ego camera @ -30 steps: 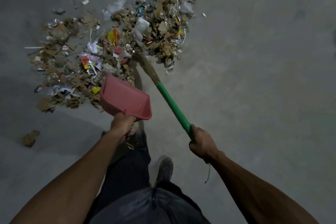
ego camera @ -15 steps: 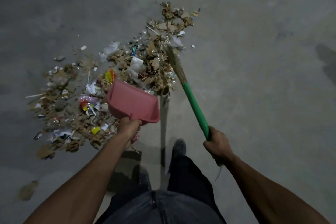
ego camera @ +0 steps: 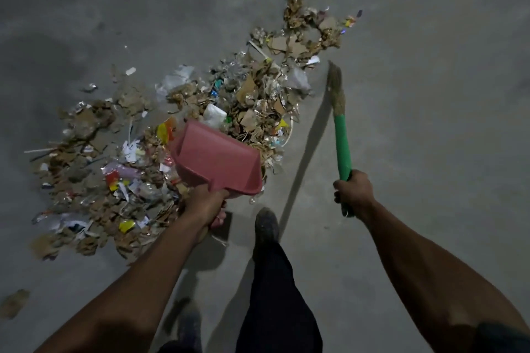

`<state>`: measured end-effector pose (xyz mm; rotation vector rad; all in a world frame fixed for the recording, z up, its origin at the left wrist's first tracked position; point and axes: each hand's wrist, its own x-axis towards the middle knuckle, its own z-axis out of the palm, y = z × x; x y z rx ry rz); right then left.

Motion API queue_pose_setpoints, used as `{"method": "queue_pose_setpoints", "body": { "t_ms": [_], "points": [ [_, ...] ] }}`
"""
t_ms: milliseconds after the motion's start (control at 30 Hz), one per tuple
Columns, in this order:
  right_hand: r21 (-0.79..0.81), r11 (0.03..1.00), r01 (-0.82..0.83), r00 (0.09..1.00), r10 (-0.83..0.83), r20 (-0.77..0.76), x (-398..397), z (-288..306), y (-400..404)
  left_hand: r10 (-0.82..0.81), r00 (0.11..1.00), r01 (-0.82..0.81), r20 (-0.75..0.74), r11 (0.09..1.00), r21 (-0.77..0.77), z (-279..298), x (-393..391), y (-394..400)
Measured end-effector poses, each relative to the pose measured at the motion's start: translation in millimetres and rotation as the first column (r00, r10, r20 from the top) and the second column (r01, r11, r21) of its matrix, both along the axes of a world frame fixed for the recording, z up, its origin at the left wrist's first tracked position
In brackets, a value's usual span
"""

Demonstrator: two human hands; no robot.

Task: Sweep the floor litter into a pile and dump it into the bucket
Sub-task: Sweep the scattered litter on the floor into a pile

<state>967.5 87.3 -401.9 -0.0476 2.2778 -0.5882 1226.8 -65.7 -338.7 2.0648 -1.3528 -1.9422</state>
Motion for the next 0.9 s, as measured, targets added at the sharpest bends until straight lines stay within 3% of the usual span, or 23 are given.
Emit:
{"method": "queue_pose_setpoints", "body": {
  "t_ms": [100, 233, 300, 367, 433, 733, 900],
  "points": [
    [0.043, 0.999, 0.001, 0.999, -0.003, 0.055, -59.7, -16.1, -37.6, 0.041, 0.999, -0.041, 0.002, 0.999, 0.033, -9.0, -31.8, -15.3],
    [0.222, 0.923, -0.314, 0.949, 0.314, 0.038, -99.5, -32.3, -86.7, 0.078, 0.996, -0.079, 0.035, 0.996, 0.044, -27.7, -46.1, -34.2],
    [0.27, 0.817, -0.51, 0.855, 0.516, 0.054, -100.1, -38.2, -111.2, 0.092, 0.994, -0.094, 0.065, 0.995, 0.028, -37.3, -44.9, -40.9],
    [0.298, 0.657, -0.692, 0.7, 0.711, 0.059, -92.4, -42.6, -132.6, 0.109, 0.989, -0.111, 0.103, 0.994, 0.012, -45.4, -41.6, -44.7],
    [0.304, 0.533, -0.789, 0.574, 0.817, 0.057, -79.1, -43.9, -147.7, 0.134, 0.982, -0.135, 0.131, 0.991, -0.008, -53.7, -35.5, -45.6],
    [0.319, 0.277, -0.906, 0.312, 0.948, 0.062, -19.1, -50.8, -180.2, 0.24, 0.959, -0.241, 0.151, 0.97, -0.01, -71.8, 4.5, -47.8],
    [0.283, 0.075, -0.956, 0.09, 0.995, 0.039, 31.7, -52.8, -206.8, 0.36, 0.923, -0.364, 0.133, 0.932, 0.002, -72.0, 29.6, -42.8]
  ]
}}
